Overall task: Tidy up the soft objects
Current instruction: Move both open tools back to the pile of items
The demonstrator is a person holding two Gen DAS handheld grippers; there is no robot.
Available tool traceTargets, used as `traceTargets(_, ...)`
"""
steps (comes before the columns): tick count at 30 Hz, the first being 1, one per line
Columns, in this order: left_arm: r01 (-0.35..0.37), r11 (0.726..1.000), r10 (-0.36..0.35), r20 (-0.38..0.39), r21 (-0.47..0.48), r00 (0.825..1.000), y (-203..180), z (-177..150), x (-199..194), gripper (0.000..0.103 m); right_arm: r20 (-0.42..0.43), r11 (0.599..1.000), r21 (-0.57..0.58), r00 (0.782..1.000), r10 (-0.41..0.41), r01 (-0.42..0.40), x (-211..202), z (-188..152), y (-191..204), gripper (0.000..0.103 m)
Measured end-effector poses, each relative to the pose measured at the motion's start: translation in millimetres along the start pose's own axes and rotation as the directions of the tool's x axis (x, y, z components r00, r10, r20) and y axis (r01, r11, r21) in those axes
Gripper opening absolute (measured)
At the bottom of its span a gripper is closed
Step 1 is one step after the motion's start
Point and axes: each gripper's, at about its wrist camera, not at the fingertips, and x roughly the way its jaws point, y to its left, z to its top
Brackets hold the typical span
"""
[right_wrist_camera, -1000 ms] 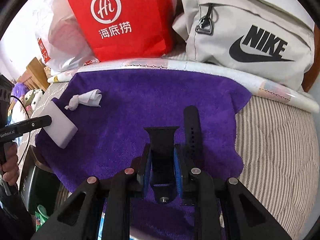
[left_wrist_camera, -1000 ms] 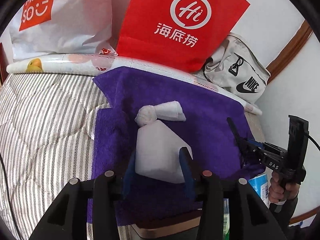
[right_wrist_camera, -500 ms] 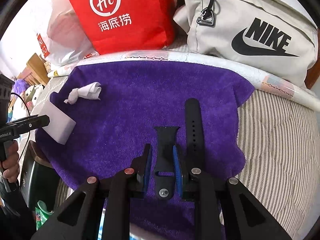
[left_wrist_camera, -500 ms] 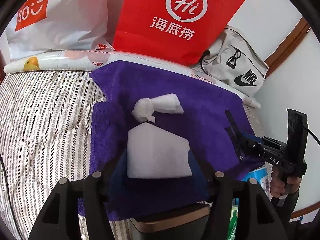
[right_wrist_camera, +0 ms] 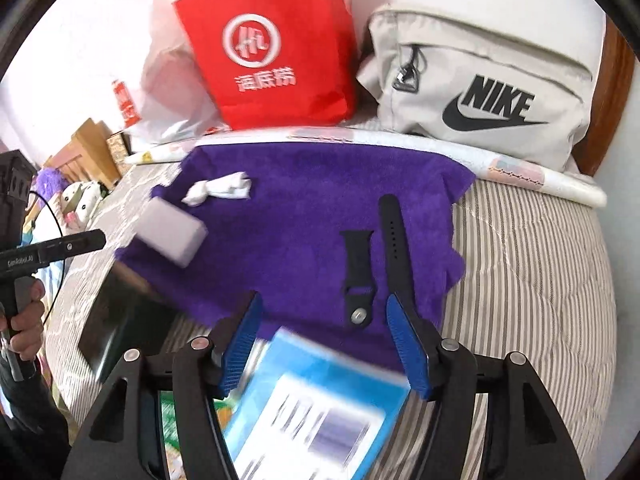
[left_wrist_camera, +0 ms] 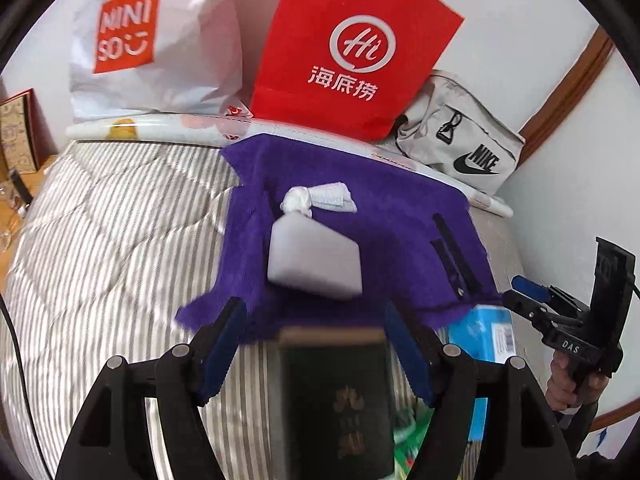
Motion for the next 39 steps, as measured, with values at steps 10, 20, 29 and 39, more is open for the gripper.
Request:
traceTargets(10, -0.004, 1.0, 0.003, 0.031, 0.018, 1.0, -15.6, -64.1, -49.5, 0.07, 0.052, 0.998, -0.045, 0.997, 0.054, -0.051, -55.2, -48.3, 37.3, 0.064)
traceTargets(20, 0.003, 1.0, -0.003, -0.005, 0.024, 1.0, -22.1, -126.8, -51.9, 0.07, 0.037, 0.987, -0.049, 0.987, 0.154, -0.153, -76.9, -109.8, 69.7, 0.064)
traceTargets(29, 0.026, 1.0, -0.026, -0.013, -0.004, 1.0, -10.7, -157.5, -48.5, 0.07, -0.041, 0.967, -0.092, 0.971, 0.235, -0.237, -48.8, -150.3, 110.2, 0.064)
traceTargets(39, 0.03, 1.0, -0.03, -0.033, 0.008, 0.999, -5.8, -166.2, -32.7, 0.07, -0.072, 0.968, 0.06, 0.966, 0.25, -0.246, -16.1, -156.7, 104.2, 0.073)
